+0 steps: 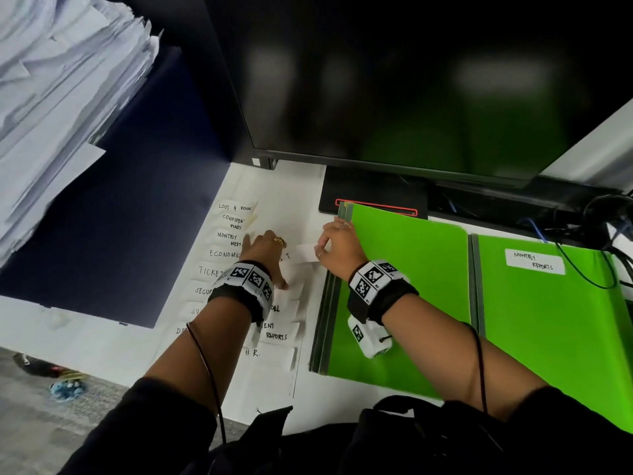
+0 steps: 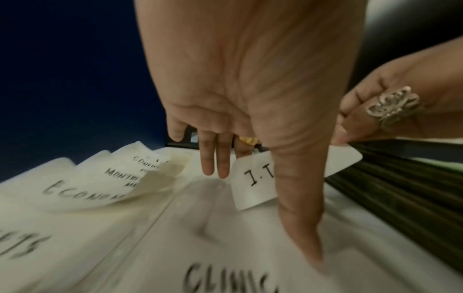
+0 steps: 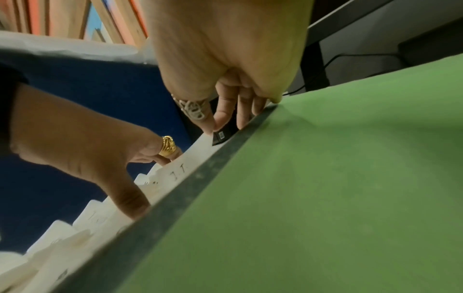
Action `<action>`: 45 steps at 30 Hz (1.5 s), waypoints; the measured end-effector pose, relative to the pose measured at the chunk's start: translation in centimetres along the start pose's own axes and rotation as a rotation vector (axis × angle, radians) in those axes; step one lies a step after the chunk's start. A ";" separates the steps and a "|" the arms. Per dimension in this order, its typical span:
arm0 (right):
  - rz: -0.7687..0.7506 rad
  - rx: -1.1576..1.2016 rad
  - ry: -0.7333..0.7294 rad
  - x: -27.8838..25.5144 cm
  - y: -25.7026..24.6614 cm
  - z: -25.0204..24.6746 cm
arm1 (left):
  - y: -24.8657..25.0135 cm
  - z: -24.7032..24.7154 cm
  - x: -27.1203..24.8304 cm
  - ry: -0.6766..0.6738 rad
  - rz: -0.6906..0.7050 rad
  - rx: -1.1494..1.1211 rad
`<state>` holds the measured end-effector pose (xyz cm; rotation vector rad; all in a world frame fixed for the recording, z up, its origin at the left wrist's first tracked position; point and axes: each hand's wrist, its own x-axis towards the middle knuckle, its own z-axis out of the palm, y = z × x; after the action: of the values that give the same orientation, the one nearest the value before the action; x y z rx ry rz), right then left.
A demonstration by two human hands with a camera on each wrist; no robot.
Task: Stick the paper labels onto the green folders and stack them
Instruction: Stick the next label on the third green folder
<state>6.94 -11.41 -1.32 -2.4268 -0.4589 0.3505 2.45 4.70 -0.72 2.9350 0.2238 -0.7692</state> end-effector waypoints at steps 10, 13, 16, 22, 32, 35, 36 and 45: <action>0.219 0.347 0.340 -0.9 4.7 -5.9 | 6.2 -4.1 1.7 0.293 0.098 -0.446; 0.321 0.416 0.429 -1.4 6.6 -7.2 | 8.9 -4.3 2.5 0.285 0.141 -0.582; 0.415 0.446 0.467 -2.2 8.5 -8.0 | 11.4 -4.3 3.1 0.259 0.124 -0.664; 0.561 0.428 0.412 -2.8 11.1 -8.9 | 14.4 -4.5 4.0 0.166 0.118 -0.642; 0.741 0.364 0.435 -2.2 12.2 -9.1 | 16.8 -4.8 5.0 0.139 0.037 -0.512; 0.778 0.309 0.414 -1.8 12.2 -8.5 | 17.0 -4.5 5.1 0.151 0.034 -0.472; 0.785 0.290 0.410 -1.7 12.1 -8.5 | 17.0 -4.4 5.1 0.157 0.033 -0.465; 0.789 0.209 0.383 -1.5 11.6 -8.2 | 16.7 -3.9 5.5 0.172 0.054 -0.394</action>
<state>11.24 -25.02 -2.19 -2.2918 0.6880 0.2268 11.81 -10.63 0.92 2.6172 0.2729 -0.4078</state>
